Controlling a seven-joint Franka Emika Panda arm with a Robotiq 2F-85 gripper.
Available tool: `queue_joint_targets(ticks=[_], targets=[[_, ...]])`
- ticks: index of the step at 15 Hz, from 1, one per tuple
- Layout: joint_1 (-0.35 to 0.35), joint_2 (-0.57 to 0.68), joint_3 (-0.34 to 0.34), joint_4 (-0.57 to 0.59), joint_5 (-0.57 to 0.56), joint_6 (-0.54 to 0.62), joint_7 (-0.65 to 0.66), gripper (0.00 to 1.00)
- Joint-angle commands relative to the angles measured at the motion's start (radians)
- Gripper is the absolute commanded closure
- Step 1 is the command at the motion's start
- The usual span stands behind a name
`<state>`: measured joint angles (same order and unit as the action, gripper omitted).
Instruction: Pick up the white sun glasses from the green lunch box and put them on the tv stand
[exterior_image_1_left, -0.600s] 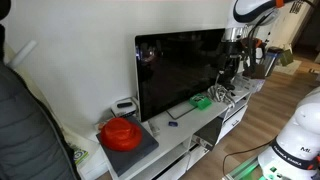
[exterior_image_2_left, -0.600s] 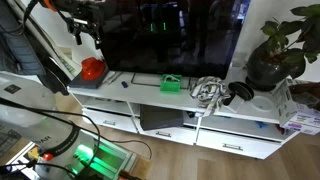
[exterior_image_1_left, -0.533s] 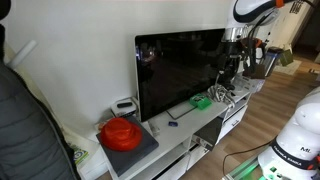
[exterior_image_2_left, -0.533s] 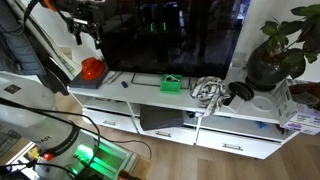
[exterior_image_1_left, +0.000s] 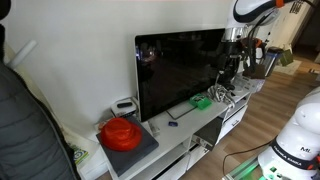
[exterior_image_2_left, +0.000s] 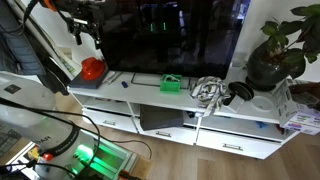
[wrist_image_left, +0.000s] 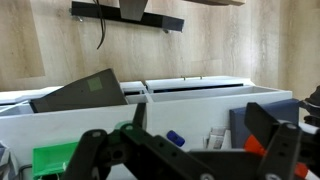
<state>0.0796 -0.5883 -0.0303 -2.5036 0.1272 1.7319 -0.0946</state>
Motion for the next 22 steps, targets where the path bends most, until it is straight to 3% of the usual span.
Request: queue_joint_targets(ticks=[1, 10, 17, 22], targets=[[-0.012, 0.001, 0.010, 0.002, 0.005, -0.002, -0.005, 0.00], [-0.023, 0.023, 0.003, 0.010, -0.004, 0.012, -0.002, 0.00], [-0.110, 0.192, -0.003, 0.001, -0.231, 0.332, -0.035, 0.00], [-0.133, 0.369, -0.044, 0.007, -0.366, 0.564, -0.181, 0.00]])
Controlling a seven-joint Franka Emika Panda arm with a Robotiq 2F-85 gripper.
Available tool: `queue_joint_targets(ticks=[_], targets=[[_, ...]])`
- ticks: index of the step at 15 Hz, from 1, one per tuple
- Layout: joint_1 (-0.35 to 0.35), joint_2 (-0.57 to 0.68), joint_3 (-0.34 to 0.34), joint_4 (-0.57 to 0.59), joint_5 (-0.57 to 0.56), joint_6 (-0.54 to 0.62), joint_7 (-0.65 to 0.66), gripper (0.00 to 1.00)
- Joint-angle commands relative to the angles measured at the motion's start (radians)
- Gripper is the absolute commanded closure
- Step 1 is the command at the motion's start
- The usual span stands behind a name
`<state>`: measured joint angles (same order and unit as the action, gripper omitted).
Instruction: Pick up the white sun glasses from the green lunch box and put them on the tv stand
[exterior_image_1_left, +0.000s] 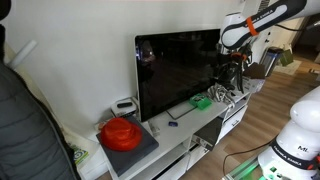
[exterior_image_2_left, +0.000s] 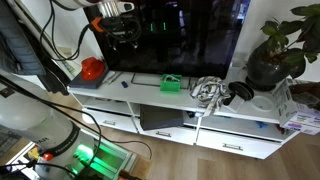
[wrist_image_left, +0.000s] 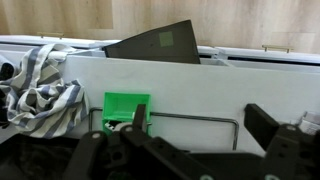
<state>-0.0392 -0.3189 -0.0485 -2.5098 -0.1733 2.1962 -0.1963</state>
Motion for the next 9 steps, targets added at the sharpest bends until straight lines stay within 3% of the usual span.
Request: queue_joint_targets(ticks=[1, 6, 7, 8, 9], targets=[[-0.020, 0.136, -0.031, 0.019, -0.086, 0.132, -0.097, 0.00], [-0.070, 0.342, -0.072, 0.064, -0.152, 0.334, -0.118, 0.00], [-0.077, 0.381, -0.084, 0.075, -0.101, 0.378, -0.136, 0.00], [-0.062, 0.299, -0.064, 0.032, -0.114, 0.323, -0.109, 0.00], [-0.069, 0.329, -0.069, 0.039, -0.114, 0.341, -0.111, 0.00]])
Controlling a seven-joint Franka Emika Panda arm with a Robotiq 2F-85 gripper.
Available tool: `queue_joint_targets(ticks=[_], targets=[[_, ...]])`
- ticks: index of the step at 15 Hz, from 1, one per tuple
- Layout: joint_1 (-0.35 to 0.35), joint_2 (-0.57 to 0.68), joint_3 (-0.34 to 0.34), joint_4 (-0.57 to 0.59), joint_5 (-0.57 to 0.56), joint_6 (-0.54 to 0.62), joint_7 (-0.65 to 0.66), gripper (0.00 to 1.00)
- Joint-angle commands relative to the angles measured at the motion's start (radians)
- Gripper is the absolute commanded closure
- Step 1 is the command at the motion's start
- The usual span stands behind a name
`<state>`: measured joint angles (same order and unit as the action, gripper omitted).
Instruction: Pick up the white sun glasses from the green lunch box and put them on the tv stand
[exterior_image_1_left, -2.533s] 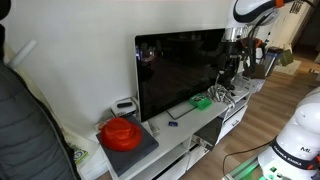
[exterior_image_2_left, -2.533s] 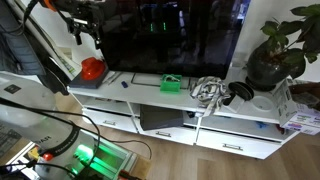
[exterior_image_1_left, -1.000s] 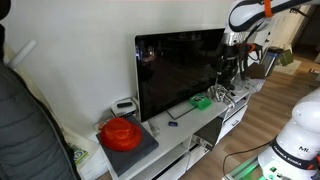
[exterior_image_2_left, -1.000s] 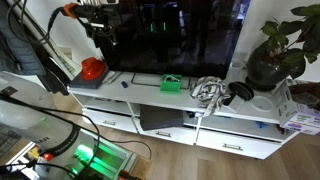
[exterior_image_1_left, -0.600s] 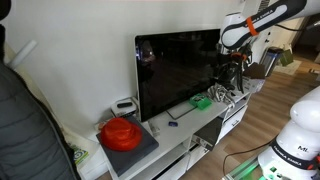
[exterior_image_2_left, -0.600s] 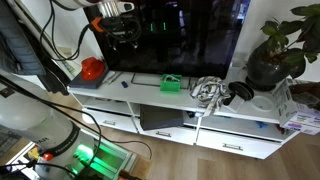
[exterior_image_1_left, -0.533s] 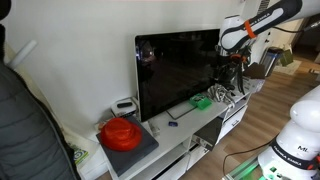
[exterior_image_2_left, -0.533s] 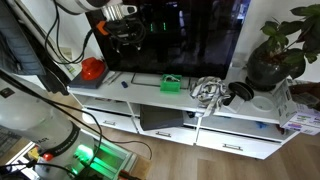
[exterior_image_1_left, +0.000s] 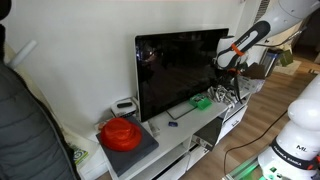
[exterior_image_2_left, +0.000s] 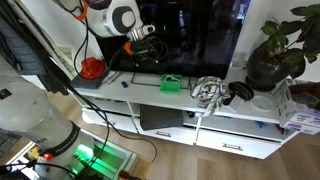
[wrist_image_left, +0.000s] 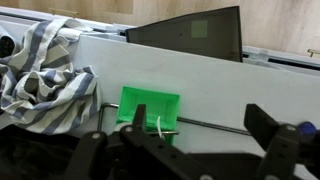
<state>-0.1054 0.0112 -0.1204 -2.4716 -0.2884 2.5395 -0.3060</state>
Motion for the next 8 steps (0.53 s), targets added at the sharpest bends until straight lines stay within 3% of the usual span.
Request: queue_joint_targets(ticks=[1, 6, 8], targets=[[-0.003, 0.008, 0.004, 0.003, 0.001, -0.003, -0.001, 0.00], [0.002, -0.008, 0.010, 0.003, 0.001, -0.004, -0.001, 0.00], [-0.009, 0.072, 0.000, 0.059, 0.002, 0.067, -0.053, 0.00]])
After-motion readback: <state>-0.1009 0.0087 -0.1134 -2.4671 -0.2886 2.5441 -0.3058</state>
